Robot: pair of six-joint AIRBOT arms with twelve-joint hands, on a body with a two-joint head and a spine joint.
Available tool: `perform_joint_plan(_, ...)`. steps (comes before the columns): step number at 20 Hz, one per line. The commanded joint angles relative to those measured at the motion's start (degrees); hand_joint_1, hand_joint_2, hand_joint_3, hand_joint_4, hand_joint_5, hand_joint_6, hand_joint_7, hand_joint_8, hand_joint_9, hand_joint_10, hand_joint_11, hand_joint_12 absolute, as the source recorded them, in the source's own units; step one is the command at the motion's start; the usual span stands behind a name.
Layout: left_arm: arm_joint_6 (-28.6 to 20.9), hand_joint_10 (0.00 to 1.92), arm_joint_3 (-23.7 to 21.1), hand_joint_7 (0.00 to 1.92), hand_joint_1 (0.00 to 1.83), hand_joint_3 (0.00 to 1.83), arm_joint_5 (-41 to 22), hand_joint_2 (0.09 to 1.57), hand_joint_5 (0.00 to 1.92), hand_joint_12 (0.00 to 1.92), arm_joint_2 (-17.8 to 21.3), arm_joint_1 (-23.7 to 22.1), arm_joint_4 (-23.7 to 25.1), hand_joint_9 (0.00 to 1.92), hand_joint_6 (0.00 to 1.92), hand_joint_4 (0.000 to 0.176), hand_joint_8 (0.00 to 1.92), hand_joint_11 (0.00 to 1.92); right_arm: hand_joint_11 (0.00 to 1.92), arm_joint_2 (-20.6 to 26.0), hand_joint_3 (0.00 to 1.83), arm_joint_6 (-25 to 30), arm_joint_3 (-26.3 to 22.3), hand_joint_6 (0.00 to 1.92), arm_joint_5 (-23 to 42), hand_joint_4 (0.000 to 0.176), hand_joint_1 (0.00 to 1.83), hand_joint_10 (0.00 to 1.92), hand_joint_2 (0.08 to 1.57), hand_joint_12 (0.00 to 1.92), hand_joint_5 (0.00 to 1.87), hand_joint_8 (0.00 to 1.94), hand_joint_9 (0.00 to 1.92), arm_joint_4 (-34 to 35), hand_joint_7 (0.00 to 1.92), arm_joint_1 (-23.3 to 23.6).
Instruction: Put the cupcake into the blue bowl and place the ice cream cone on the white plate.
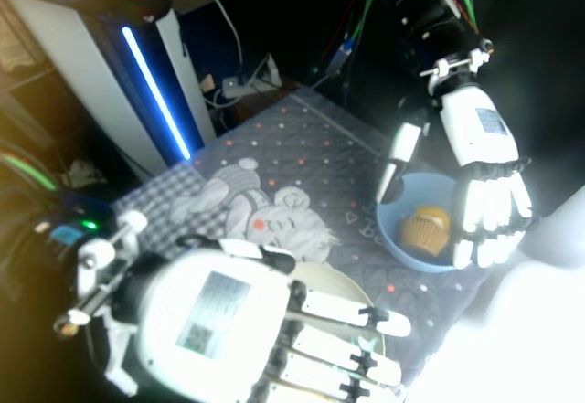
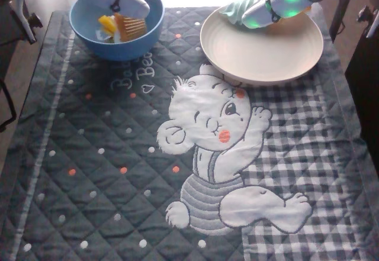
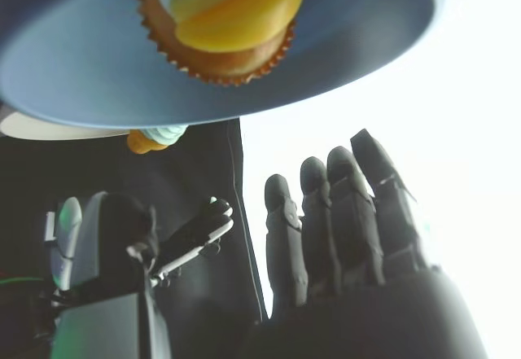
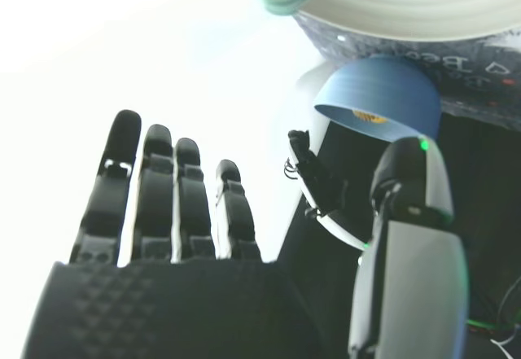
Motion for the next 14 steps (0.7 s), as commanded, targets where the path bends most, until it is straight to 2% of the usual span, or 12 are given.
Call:
perform_joint_plan(1, -0.3, 0.0, -0.2, 0.3, 0.83, 0.0, -5.5, 0.9, 0.36, 0.56, 0.4, -0.4, -1.2, 0.25, 0.0, 0.083, 0.0, 0.0, 0.0, 0.3, 0.0, 0.1, -0.5, 0.0, 6.5, 0.126, 0.65, 0.0, 0.82, 0.63, 0.09, 0.0, 0.21, 0.6, 0.24, 0.5)
perform_joint_plan(2, -0.3, 0.0, -0.3, 0.26, 0.81, 0.0, -6.6, 0.88, 0.3, 0.49, 0.6, -0.3, -2.0, 0.23, 0.0, 0.071, 0.0, 0.0, 0.0, 0.6, 0.0, 0.1, -0.8, 0.0, 6.8, 0.12, 0.63, 0.01, 0.81, 0.47, 0.08, 0.0, 0.17, 0.6, 0.24, 0.5)
perform_joint_plan(3, -0.3, 0.0, -0.8, 0.23, 0.83, 0.0, -9.0, 0.86, 0.28, 0.47, 1.8, 0.1, -5.0, 0.22, 0.0, 0.064, 0.0, 0.0, 0.0, 1.3, 0.0, 0.1, -1.8, 0.01, 8.2, 0.125, 0.61, 0.0, 0.78, 0.59, 0.04, 0.01, 0.16, 0.7, 0.21, 0.5)
perform_joint_plan(4, -0.3, 0.0, -1.1, 0.23, 0.83, 0.0, -10.0, 0.86, 0.28, 0.47, 2.5, 0.3, -6.0, 0.22, 0.0, 0.064, 0.0, 0.0, 0.0, 1.7, 0.0, 0.1, -2.3, 0.01, 9.1, 0.125, 0.61, 0.0, 0.78, 0.59, 0.04, 0.01, 0.16, 0.8, 0.21, 0.5)
perform_joint_plan(5, 0.4, 0.0, -1.9, 0.22, 0.82, 0.0, -11.3, 0.85, 0.26, 0.57, 3.7, 0.3, -7.5, 0.22, 0.0, 0.116, 0.0, 0.0, 0.0, 2.6, 0.0, 0.1, -3.4, 0.0, 11.0, 0.111, 0.6, 0.01, 0.79, 0.75, 0.04, 0.0, 0.18, 1.7, 0.21, 0.5)
perform_joint_plan(6, 1.2, 0.0, -2.5, 0.21, 0.8, 0.0, -11.9, 0.85, 0.24, 0.54, 4.5, 0.3, -8.2, 0.22, 0.0, 0.132, 0.0, 0.0, 0.0, 3.2, 0.0, 0.1, -4.2, 0.0, 12.2, 0.113, 0.59, 0.0, 0.8, 0.76, 0.04, 0.0, 0.17, 2.0, 0.21, 0.5)
perform_joint_plan(9, 4.4, 0.0, -6.6, 0.2, 0.77, 0.0, -15.4, 0.83, 0.2, 0.54, 8.9, 0.3, -11.6, 0.21, 0.0, 0.134, 0.0, 0.01, 0.0, 5.9, 0.0, 0.1, -7.8, 0.0, 17.4, 0.124, 0.55, 0.01, 0.75, 0.77, 0.02, 0.01, 0.18, 2.9, 0.22, 0.2)
perform_joint_plan(10, 4.8, 0.01, -8.2, 0.2, 0.78, 0.0, -17.0, 0.81, 0.2, 0.55, 10.4, 0.3, -11.9, 0.23, 0.0, 0.136, 0.0, 0.02, 0.0, 7.3, 0.0, 0.1, -9.6, 0.0, 19.6, 0.119, 0.61, 0.01, 0.74, 0.59, 0.01, 0.0, 0.12, 3.0, 0.18, 0.0)
perform_joint_plan(11, 5.4, 0.0, -9.8, 0.19, 0.8, 0.0, -18.7, 0.82, 0.21, 0.54, 11.9, 0.3, -12.0, 0.21, 0.0, 0.126, 0.0, 0.0, 0.0, 9.0, 0.0, 0.1, -11.7, 0.0, 22.3, 0.121, 0.6, 0.01, 0.74, 0.55, 0.0, 0.01, 0.13, 3.3, 0.18, -0.5)
perform_joint_plan(12, 5.8, 0.0, -10.8, 0.19, 0.79, 0.0, -19.6, 0.8, 0.22, 0.55, 12.8, 0.3, -12.1, 0.21, 0.01, 0.114, 0.0, 0.0, 0.0, 10.1, 0.0, 0.1, -13.0, 0.0, 23.8, 0.138, 0.59, 0.02, 0.74, 0.59, 0.01, 0.0, 0.16, 3.5, 0.19, -0.9)
perform_joint_plan(13, 6.6, 0.0, -12.6, 0.19, 0.78, 0.0, -20.9, 0.8, 0.23, 0.51, 14.3, 0.3, -12.2, 0.21, 0.01, 0.103, 0.0, 0.0, 0.0, 11.6, 0.0, 0.1, -14.9, 0.0, 26.1, 0.142, 0.55, 0.02, 0.73, 0.72, 0.01, 0.0, 0.2, 3.5, 0.2, -1.3)
perform_joint_plan(14, 7.0, 0.0, -13.6, 0.15, 0.79, 0.0, -21.8, 0.81, 0.22, 0.38, 15.2, 0.4, -12.2, 0.16, 0.0, 0.107, 0.0, 0.0, 0.0, 12.4, 0.0, 0.1, -15.8, 0.0, 27.7, 0.155, 0.54, 0.01, 0.74, 0.65, 0.0, 0.0, 0.18, 3.5, 0.17, -1.6)
